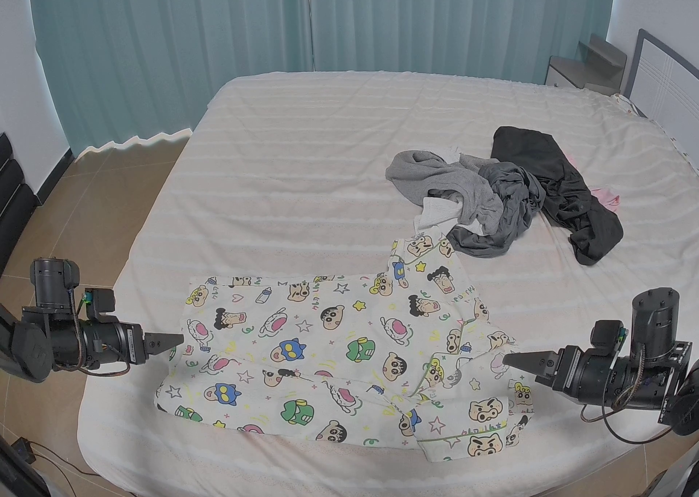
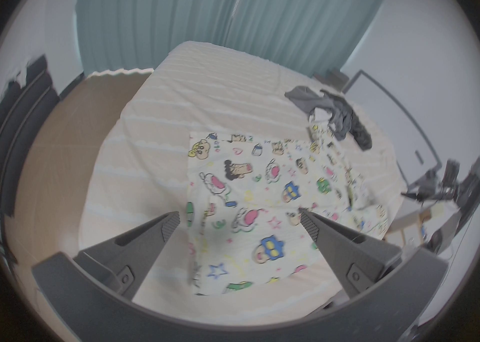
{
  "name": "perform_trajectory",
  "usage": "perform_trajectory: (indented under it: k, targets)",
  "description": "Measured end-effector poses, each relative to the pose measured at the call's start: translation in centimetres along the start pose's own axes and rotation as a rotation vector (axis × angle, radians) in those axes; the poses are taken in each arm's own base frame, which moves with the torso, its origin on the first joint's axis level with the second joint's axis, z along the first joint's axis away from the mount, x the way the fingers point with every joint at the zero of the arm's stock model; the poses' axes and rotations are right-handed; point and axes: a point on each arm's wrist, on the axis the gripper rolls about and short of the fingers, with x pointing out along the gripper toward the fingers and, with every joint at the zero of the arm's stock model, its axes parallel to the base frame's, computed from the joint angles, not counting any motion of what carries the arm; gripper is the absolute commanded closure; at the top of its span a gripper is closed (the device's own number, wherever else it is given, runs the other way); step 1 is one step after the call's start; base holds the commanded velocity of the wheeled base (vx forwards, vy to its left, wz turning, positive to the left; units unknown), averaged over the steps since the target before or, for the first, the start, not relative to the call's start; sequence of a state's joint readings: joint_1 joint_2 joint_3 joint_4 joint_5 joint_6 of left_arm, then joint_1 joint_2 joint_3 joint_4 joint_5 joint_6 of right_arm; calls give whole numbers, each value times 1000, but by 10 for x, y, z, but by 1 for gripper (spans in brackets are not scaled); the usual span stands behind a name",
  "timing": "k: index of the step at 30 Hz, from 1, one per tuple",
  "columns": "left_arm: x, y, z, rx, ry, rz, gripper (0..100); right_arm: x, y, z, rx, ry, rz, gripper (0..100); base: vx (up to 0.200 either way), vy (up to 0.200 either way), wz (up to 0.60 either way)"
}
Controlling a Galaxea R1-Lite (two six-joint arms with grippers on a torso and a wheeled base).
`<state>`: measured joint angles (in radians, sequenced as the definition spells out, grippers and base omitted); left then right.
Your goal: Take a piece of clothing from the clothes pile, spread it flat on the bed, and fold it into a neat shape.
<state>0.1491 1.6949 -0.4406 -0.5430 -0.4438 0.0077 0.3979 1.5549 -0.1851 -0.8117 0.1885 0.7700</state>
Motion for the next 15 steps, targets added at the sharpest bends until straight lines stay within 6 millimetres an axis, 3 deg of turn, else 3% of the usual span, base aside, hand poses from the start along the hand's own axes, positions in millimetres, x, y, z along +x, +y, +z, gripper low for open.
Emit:
perform_trajectory:
  k: [8,15]
  targets:
    - [23,33,2,45,139,-67,0,2,2,-4,-10,26,8,0,0,0,0]
    - [44,45,9,78,185,-105,0,4,1,-7,-14,44,4,0,0,0,0]
